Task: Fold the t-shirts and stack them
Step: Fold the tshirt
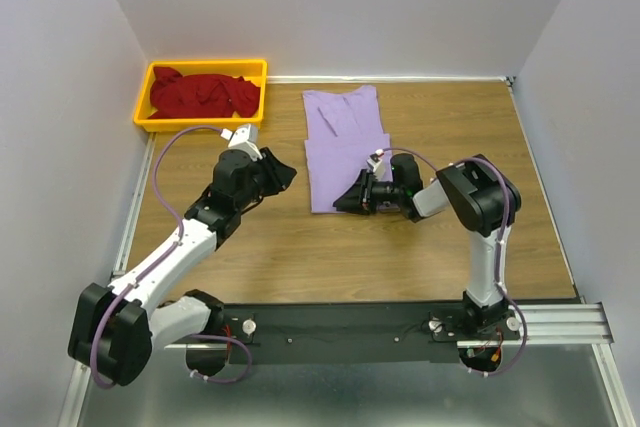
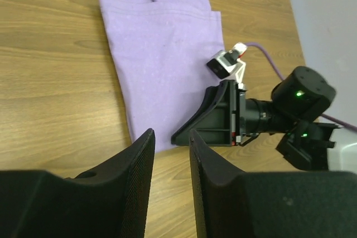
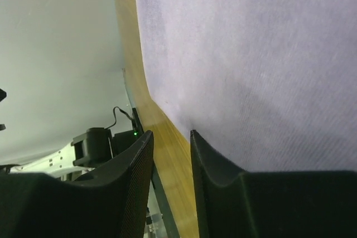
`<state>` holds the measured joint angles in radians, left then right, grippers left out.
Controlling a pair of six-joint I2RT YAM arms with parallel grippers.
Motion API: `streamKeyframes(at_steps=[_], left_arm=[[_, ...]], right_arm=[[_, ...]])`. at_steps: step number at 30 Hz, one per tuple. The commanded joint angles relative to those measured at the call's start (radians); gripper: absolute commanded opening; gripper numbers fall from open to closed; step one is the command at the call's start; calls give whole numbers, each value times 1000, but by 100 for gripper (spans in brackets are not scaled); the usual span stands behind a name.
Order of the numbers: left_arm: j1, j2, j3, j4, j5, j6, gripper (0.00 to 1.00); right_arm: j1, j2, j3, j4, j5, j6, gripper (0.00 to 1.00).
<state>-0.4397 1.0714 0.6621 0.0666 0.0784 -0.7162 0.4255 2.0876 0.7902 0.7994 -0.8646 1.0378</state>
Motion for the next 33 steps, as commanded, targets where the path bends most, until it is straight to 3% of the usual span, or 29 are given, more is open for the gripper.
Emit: streamKeyframes(at_steps=[1,3,4,6,11,15,20,22,33], left_arm=[[2,38,-6,-33,-11,58,38],[1,58,5,-33,17,69,38],[-2,80,13,-43,30,76,38],[-10,128,37,-65,31,83,39],[-59,234,119,-186,-37,118,44],[-145,341,217,-267,-124,141,52],[-201,446,303,-330,-180,143,53],[-208,467,318,-341,-189,141,59],[-215,544,370,-393,-193,150,59]], right_arm=[[-1,-72,-29,-138,78,-57,40],[-7,-190,10,-303,168,-180,41],[-5,-269,79,-565,238,-329,41],[-7,-339,124,-812,475,-430,45],[-8,-504,158,-1080,937,-547,53],[-8,-495,156,-1204,1104,-573,56],[-8,-465,158,-1224,1066,-570,56],[-8,-443,167,-1224,1056,-574,55],[-8,-370,152,-1226,920,-597,52]])
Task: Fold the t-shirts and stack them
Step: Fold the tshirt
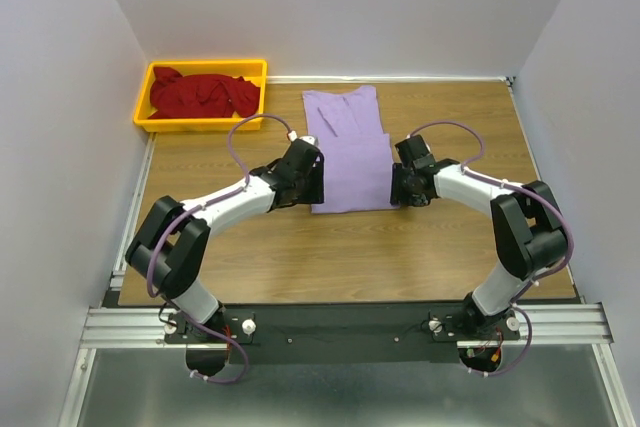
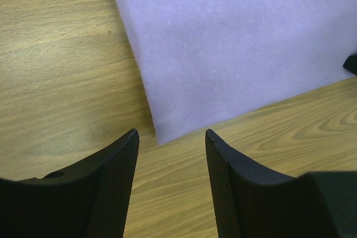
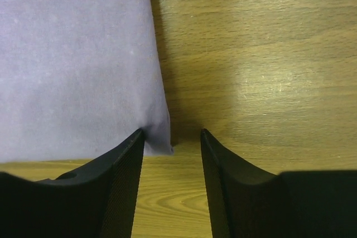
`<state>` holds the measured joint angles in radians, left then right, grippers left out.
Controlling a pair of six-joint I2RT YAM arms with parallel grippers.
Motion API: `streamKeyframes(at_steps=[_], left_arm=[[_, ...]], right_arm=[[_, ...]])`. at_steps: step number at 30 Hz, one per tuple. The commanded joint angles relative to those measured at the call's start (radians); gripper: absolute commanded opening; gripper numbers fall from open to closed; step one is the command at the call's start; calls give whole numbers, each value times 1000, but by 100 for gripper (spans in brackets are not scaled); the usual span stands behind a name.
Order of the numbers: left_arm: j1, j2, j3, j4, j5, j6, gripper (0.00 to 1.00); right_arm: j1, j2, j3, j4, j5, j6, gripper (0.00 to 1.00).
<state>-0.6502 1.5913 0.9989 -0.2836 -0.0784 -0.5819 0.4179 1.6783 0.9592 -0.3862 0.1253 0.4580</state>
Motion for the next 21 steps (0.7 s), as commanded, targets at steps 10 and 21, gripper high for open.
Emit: streamKeyframes(at_steps=[10,21], left_arm=[[-6,73,70,-103,-29,25,59],[-6,139,122,-155,-29,33,59]], right_arm=[[10,67,-11,-132,-70,-4,44],[67,141,15,-194,-15,2,36]])
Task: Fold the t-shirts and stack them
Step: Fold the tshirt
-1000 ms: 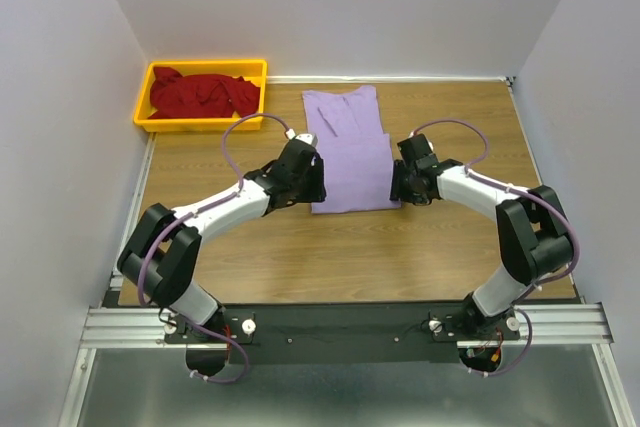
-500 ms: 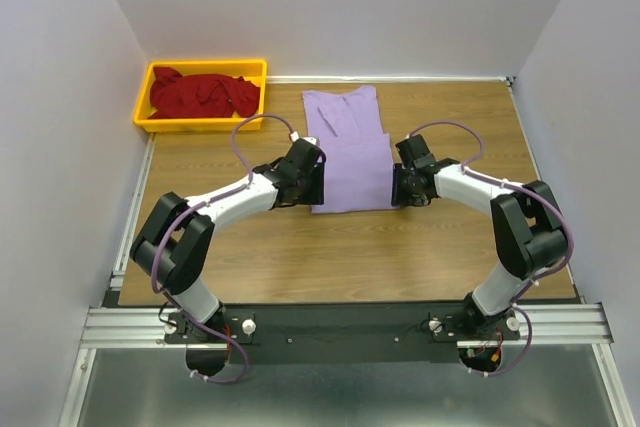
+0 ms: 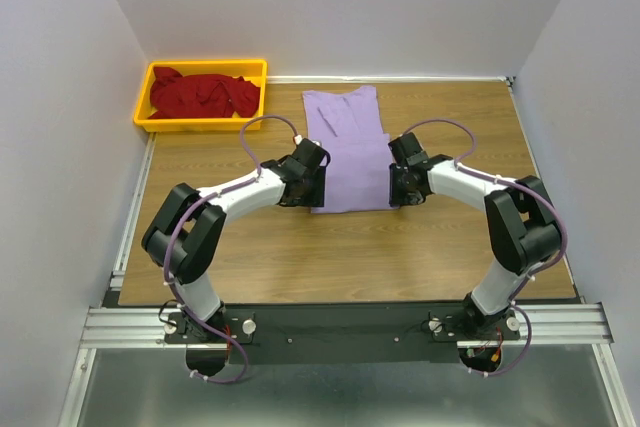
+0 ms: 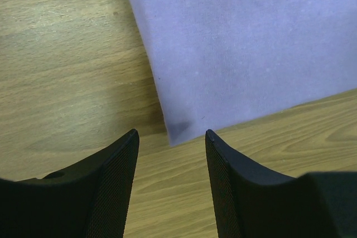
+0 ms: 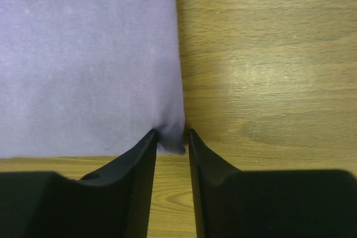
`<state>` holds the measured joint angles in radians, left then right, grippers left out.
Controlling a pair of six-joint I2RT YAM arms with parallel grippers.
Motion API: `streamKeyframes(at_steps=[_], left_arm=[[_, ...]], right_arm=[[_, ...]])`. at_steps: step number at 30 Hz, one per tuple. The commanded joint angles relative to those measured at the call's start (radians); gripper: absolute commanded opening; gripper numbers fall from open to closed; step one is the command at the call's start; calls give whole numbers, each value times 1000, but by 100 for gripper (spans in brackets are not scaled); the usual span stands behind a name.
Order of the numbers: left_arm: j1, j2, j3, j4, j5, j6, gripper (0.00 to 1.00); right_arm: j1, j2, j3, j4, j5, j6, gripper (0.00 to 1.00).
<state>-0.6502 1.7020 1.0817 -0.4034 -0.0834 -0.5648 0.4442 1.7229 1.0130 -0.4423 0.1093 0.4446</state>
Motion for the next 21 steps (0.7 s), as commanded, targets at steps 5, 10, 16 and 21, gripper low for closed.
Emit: streamKeyframes(at_steps=[5,10,16,21], left_arm=[[-8,45,60,-54,-13,17,59],[-8,64,70,-71,-15,19,59],[-8,88,87,-100,-26,20,55],[-8,113,103,-101,-30,28,48]], right_arm=[[65,112,-40,-136,21,26,17],[85,115,-40,-134,39,23,2],[91,106,-50,-127,56,20,1],[93,110,-51,-121,43,19,1]])
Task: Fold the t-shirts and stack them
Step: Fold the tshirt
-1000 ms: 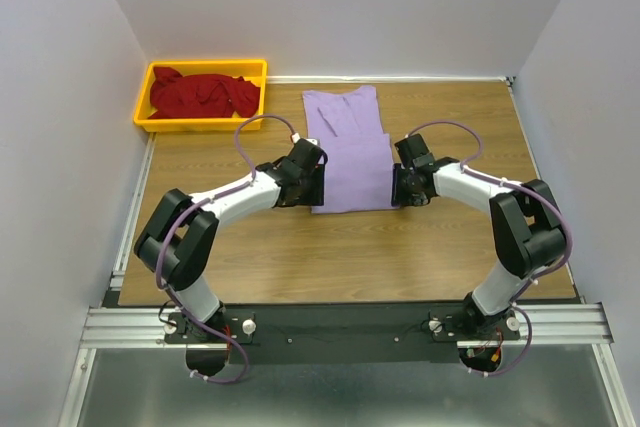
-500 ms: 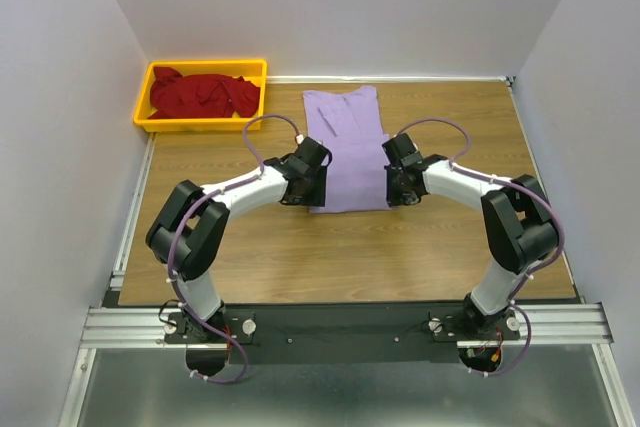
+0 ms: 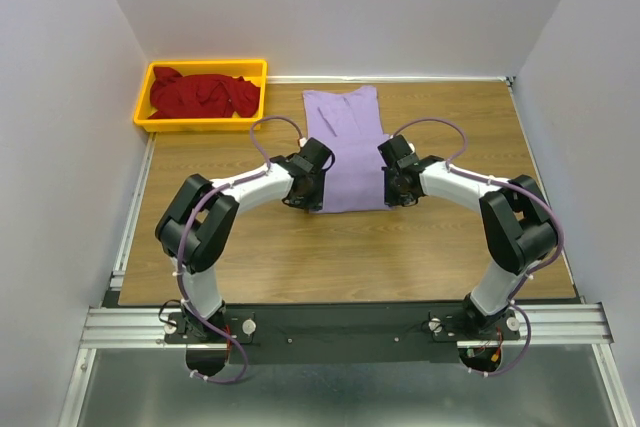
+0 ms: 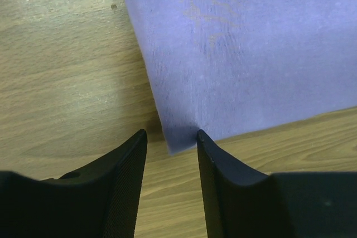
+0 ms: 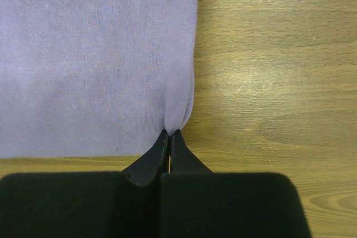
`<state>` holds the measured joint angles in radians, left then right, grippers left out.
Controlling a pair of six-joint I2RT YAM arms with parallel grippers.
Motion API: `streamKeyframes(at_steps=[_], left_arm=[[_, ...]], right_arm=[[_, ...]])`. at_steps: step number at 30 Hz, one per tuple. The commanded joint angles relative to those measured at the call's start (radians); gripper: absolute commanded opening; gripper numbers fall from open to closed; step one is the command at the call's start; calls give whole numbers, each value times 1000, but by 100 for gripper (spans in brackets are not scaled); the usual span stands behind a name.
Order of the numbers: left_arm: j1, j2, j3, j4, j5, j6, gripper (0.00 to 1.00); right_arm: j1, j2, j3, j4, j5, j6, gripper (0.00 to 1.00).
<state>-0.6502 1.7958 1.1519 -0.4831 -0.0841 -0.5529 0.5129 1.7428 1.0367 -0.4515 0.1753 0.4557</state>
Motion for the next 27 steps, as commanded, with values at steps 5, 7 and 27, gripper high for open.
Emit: streamKeyframes(at_steps=[5,7,27], left_arm=[[-8,54,51,-22,-19,22,43],[-9,69,54,-29,-11,24,42],[-26,100,6,-92,-8,34,16]], right_arm=[[24,96,-79,-105,-26,8,1],[24,95,-79,-105,-31,9,1],[24,83,-67,-105,-20,9,1]])
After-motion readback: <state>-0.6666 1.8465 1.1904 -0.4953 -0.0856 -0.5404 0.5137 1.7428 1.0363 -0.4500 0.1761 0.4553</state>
